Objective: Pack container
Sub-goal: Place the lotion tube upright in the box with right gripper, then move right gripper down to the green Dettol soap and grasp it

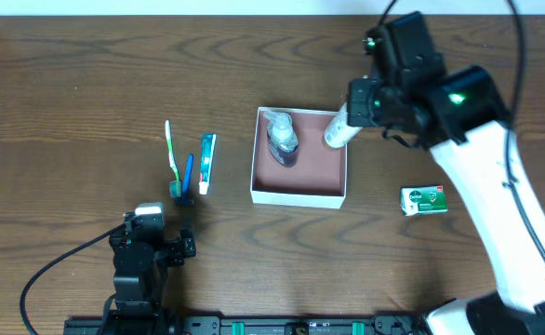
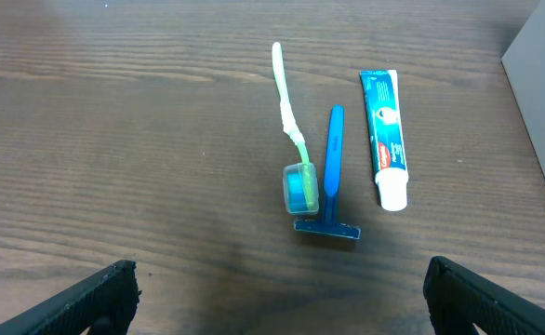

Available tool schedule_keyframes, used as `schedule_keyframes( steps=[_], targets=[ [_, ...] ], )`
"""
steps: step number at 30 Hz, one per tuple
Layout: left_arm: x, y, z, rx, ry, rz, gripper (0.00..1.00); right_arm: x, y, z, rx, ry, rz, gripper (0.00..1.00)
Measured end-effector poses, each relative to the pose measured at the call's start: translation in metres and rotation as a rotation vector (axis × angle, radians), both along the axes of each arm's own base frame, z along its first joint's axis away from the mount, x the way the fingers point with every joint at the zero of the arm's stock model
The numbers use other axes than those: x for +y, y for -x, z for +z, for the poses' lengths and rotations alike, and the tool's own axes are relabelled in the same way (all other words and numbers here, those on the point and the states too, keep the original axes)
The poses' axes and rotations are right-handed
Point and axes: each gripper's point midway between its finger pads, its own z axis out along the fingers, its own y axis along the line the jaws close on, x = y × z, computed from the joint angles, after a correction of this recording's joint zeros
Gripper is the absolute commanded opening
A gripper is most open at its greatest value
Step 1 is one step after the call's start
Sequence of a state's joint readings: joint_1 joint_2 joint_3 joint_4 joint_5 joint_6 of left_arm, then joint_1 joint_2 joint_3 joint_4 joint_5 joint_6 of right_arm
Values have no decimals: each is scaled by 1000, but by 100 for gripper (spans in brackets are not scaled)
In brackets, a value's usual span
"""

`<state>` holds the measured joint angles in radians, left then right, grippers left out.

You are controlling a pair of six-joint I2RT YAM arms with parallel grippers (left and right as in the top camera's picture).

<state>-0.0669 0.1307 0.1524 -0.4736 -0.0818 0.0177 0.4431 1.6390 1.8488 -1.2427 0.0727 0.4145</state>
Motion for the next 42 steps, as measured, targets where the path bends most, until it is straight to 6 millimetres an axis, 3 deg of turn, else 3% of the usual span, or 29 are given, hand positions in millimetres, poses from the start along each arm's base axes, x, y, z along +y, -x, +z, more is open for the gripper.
schedule_keyframes(
  steps=[15,17,18,21,22,26,30,34,36,39,42],
  targets=[
    [0,0,0,0,0,0,98,25,-44,-93,153,47,8,2],
    [0,0,0,0,0,0,98,29,-50,-92,131,37,9,26],
    [0,0,0,0,0,0,98,29,-52,-92,125,35,11,44],
    [0,0,0,0,0,0,98,31,-55,-90,109,37,35,55],
    [0,0,0,0,0,0,98,32,-55,-90,106,36,43,63],
    [0,0,0,0,0,0,98,31,-53,-77,76,30,56,75],
    [0,0,0,0,0,0,98,19,-39,-35,1,5,53,86],
    [0,0,0,0,0,0,98,-23,-13,23,-100,-16,-12,94],
    [0,0,0,0,0,0,98,-49,2,43,-131,-16,-64,97],
    [0,0,0,0,0,0,98,-87,25,54,-116,5,-145,99],
    [0,0,0,0,0,0,98,-121,42,47,-46,35,-238,99]
  ],
)
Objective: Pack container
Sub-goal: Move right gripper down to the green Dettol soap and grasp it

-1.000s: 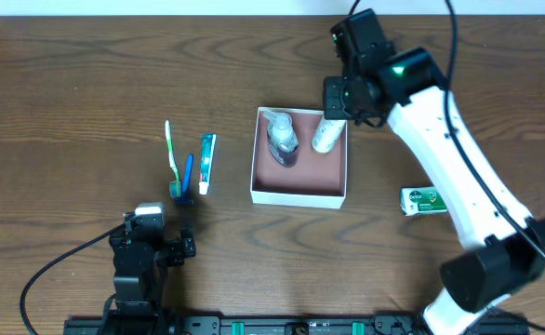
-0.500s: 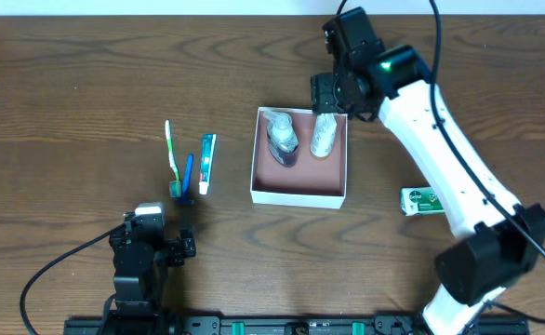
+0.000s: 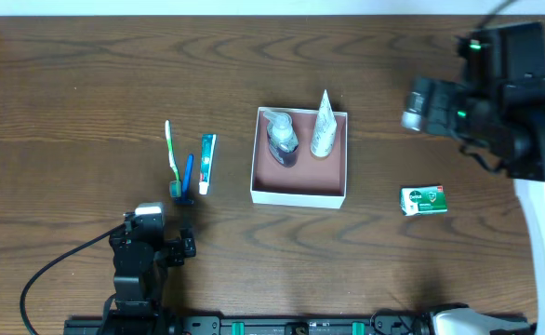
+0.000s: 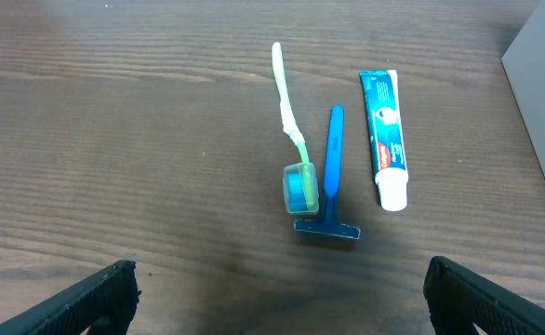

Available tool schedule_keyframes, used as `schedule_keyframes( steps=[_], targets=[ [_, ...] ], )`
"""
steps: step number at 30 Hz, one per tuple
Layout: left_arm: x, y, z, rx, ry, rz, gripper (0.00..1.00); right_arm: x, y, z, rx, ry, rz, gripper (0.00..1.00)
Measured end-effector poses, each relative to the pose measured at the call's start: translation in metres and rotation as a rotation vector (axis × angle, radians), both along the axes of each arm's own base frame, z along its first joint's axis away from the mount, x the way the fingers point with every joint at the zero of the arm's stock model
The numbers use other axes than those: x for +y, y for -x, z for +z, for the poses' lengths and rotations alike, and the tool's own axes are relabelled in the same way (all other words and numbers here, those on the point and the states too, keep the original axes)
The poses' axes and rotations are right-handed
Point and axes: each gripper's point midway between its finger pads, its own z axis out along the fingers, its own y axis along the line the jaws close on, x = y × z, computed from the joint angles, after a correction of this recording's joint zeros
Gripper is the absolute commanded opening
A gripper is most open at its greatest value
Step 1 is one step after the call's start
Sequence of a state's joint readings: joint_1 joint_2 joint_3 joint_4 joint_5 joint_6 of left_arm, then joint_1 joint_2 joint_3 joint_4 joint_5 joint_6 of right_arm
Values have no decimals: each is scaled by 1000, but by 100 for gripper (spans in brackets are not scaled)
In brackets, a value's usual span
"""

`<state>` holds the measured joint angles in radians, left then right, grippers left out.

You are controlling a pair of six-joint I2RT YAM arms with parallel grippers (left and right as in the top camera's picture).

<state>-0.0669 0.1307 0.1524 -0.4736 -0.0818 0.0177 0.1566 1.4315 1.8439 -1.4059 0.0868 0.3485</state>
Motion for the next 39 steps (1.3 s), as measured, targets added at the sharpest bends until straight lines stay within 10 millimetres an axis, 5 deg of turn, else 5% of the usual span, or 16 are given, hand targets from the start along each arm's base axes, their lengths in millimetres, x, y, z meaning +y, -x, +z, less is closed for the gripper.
schedule_keyframes(
  steps=[6,15,21,27,39],
  targets=[
    [0,0,0,0,0,0,98,-32,6,-46,129,16,-101,99],
    [0,0,0,0,0,0,98,-31,13,-165,320,-3,-155,99],
    [0,0,0,0,0,0,98,-31,49,-228,454,-42,-286,93],
    [0,0,0,0,0,0,98,-31,66,-259,485,-110,-485,83],
    [0,0,0,0,0,0,98,-31,43,-291,346,-257,-716,80]
  ],
)
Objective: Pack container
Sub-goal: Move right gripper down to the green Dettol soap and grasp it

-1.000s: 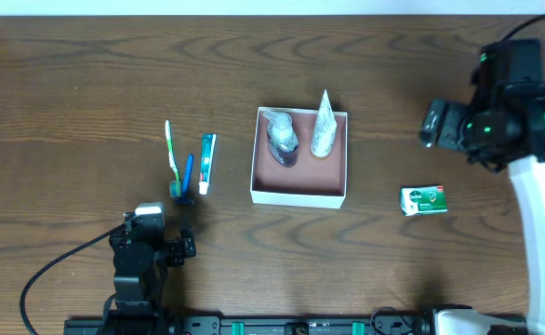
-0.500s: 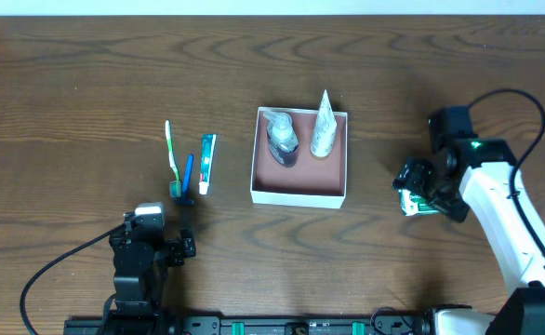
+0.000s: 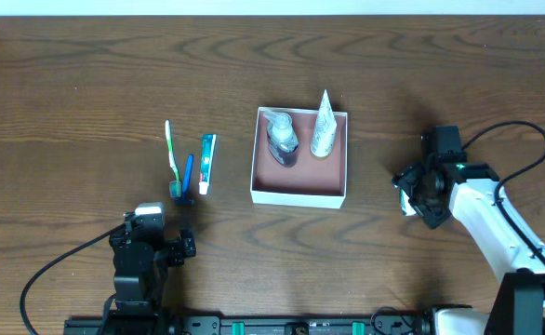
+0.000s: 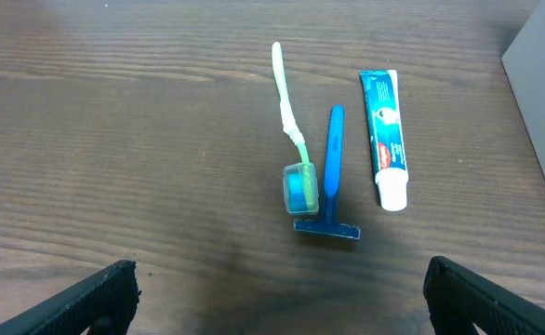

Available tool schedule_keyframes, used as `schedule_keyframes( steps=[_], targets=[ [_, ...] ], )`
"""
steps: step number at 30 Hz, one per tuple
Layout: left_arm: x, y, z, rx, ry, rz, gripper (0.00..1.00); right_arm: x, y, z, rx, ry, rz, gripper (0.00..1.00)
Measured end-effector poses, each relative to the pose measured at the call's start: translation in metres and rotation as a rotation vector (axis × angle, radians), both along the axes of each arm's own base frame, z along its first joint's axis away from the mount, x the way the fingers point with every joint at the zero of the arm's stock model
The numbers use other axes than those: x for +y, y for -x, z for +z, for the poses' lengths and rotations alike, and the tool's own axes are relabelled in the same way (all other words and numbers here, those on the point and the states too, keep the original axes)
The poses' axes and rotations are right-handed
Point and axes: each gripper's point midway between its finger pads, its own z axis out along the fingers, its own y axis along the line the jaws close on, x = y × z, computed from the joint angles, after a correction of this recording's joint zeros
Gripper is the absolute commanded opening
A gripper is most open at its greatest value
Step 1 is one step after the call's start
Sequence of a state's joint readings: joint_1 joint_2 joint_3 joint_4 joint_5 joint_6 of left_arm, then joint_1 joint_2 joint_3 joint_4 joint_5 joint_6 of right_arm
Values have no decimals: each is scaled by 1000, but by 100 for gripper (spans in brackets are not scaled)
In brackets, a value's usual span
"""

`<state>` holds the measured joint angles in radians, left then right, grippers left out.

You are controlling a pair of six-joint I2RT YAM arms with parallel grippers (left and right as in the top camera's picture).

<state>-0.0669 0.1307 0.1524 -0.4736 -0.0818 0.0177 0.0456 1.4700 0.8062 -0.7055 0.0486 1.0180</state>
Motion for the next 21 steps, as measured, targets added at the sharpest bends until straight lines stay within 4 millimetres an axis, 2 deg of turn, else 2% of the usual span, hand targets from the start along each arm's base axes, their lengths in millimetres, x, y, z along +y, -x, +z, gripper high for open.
schedule_keyframes(
  steps=[5,9,12,17,21],
  targets=[
    [0,0,0,0,0,0,98,-9,-4,-14,21,-11,-72,77],
    [0,0,0,0,0,0,98,-14,-3,-30,61,-20,-109,62],
    [0,0,0,0,0,0,98,-15,-3,-34,70,-22,-118,61],
    [0,0,0,0,0,0,98,-14,-10,-32,44,-23,-51,34],
    [0,0,0,0,0,0,98,-13,-16,-24,17,-18,20,25]
  ],
)
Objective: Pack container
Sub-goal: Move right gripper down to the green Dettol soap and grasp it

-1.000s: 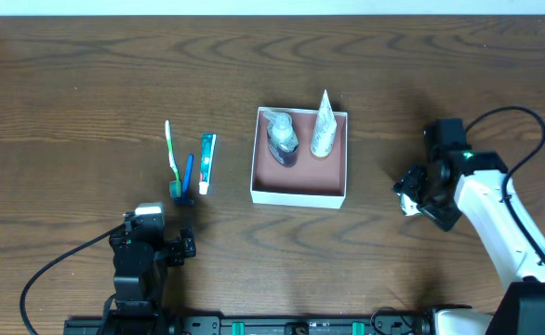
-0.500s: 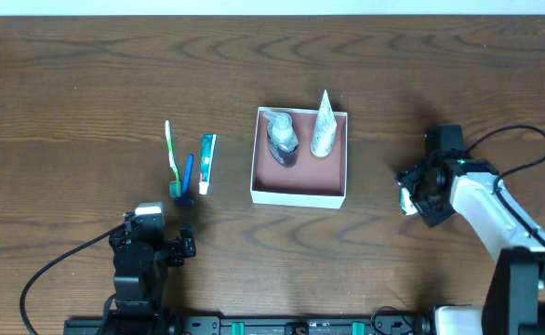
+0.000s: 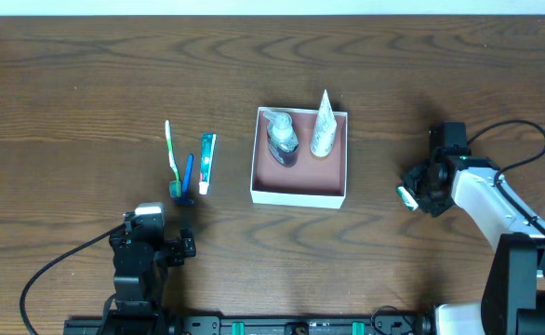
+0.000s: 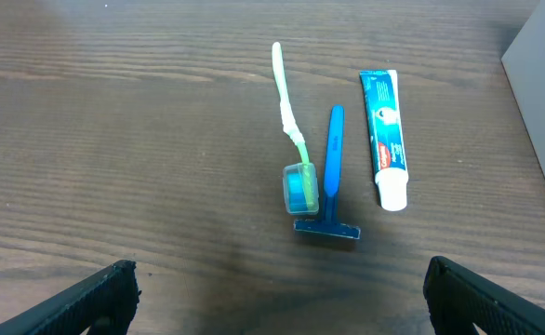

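The white box with a brown floor holds a clear bottle and a white tube. Left of it lie a green toothbrush, a blue razor and a toothpaste tube. My left gripper hovers open near the table's front edge, short of these three. My right gripper is low over the green soap box to the right of the box. It covers most of the soap box, and its jaws are hidden.
The white box's side wall shows at the right edge of the left wrist view. The right arm's cable loops above the table at the far right. Bare wood surrounds the items.
My right gripper has shifted slightly up and to the right over the soap box, of which only a green sliver still shows. The left arm and the items on the left are unchanged.
My right gripper held the white tube over the box's far right corner. Then the tube lay in the box and the gripper was raised at the far right. Afterwards it was down on the soap box, where it is now.
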Available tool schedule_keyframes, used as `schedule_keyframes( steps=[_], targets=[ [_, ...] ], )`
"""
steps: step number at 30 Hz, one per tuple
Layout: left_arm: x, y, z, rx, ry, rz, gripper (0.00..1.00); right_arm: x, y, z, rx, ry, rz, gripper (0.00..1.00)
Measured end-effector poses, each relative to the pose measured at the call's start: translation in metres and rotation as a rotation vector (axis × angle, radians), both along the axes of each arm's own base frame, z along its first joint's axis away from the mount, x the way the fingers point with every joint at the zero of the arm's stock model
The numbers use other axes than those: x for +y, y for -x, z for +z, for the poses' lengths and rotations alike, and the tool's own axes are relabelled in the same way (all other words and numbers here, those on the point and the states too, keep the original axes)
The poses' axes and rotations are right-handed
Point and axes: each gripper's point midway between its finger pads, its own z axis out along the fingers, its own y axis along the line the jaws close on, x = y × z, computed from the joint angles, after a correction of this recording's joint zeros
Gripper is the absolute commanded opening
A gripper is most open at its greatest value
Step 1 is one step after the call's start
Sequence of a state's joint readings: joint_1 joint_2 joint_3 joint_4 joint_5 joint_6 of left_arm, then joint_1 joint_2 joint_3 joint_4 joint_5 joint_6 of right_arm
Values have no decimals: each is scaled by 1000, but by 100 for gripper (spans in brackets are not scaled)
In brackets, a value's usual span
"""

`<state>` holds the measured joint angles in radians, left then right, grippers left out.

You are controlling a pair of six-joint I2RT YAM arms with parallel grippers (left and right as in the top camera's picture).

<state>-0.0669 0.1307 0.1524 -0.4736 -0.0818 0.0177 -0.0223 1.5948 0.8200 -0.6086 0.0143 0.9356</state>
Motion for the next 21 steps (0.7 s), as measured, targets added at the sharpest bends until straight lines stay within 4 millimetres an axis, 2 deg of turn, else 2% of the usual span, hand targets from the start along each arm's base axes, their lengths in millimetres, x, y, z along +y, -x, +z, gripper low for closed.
schedule_keyframes(
  steps=[3,6,12,16,19,21],
  targets=[
    [0,0,0,0,0,0,98,0,-3,5,-13,9,61,22],
    [0,0,0,0,0,0,98,0,-4,13,-23,24,128,25],
    [0,0,0,0,0,0,98,6,21,25,47,32,256,26],
    [0,0,0,0,0,0,98,15,13,60,-34,64,343,36],
    [0,0,0,0,0,0,98,19,-1,93,-143,101,381,33],
    [0,0,0,0,0,0,98,18,-2,103,-172,114,384,32]
  ],
)
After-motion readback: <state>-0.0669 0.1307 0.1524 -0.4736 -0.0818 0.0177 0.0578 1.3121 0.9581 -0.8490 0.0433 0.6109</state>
